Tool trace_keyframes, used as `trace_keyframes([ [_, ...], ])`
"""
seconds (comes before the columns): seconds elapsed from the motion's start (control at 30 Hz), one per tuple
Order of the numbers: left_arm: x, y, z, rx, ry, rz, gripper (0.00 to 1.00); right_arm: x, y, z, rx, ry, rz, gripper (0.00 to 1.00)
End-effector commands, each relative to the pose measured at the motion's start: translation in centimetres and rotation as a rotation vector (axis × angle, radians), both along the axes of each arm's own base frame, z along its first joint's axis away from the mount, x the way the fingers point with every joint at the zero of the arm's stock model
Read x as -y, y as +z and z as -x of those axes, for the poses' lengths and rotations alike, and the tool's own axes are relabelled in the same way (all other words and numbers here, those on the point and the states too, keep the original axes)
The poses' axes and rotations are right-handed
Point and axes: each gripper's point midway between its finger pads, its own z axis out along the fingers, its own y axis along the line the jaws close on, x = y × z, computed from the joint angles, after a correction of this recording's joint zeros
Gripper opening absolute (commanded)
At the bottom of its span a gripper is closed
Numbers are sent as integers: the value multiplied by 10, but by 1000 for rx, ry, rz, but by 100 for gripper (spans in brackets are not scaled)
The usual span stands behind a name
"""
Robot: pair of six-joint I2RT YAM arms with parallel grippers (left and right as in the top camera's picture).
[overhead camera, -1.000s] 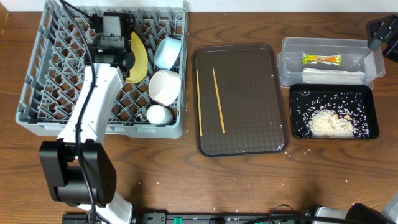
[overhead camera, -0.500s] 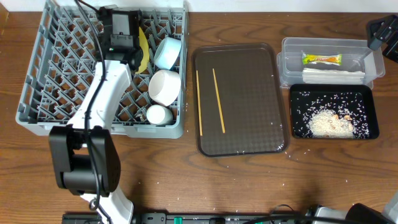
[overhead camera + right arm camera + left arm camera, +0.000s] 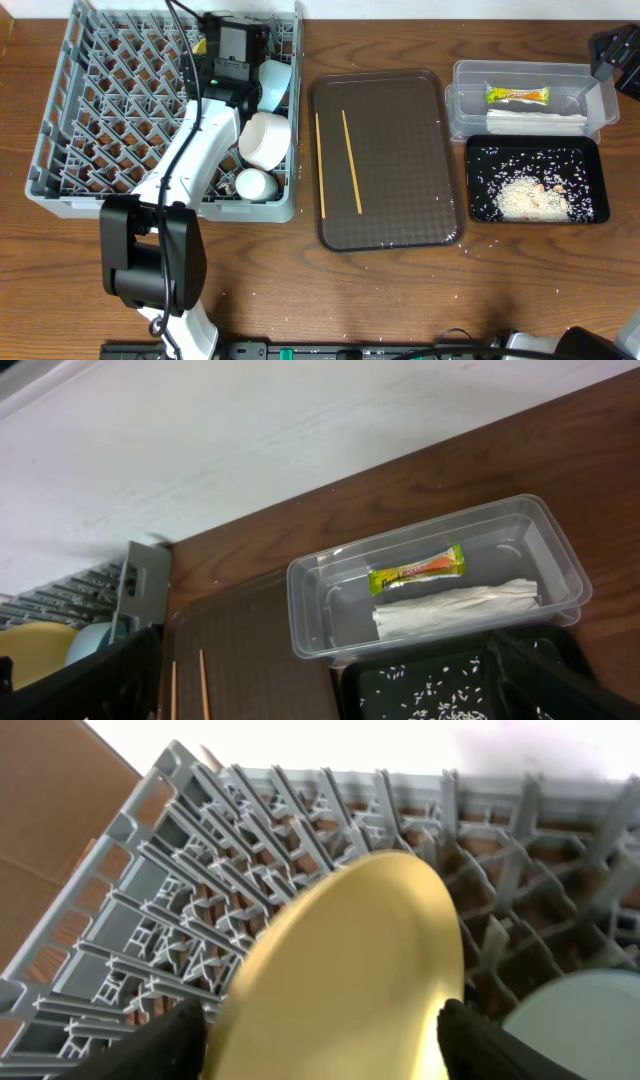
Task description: Sort waste into correct bins and load items into the dishwasher
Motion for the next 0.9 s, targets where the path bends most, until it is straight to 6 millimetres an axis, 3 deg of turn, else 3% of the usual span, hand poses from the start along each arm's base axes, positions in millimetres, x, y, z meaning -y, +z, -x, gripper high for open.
trace_keyframes([
  [0.0,13,38,2,63,-23,70,78,3,0,1,-2,-10,-14,99],
  [0.2,72,67,29,84,-146,432,84,3,0,1,-2,-10,-14,99],
  [0.33,108,63,52,13,-184,564,84,3,0,1,-2,-11,-14,99],
  [0.47,147,40,80,-108,-208,577,84,3,0,1,-2,-10,-14,99],
  [0.63,190,16,99,-203,-259,590,85,3,0,1,-2,-10,-14,99],
  [0.87,245,-53,119,-384,-280,613,85,3,0,1,-2,-10,-14,99],
])
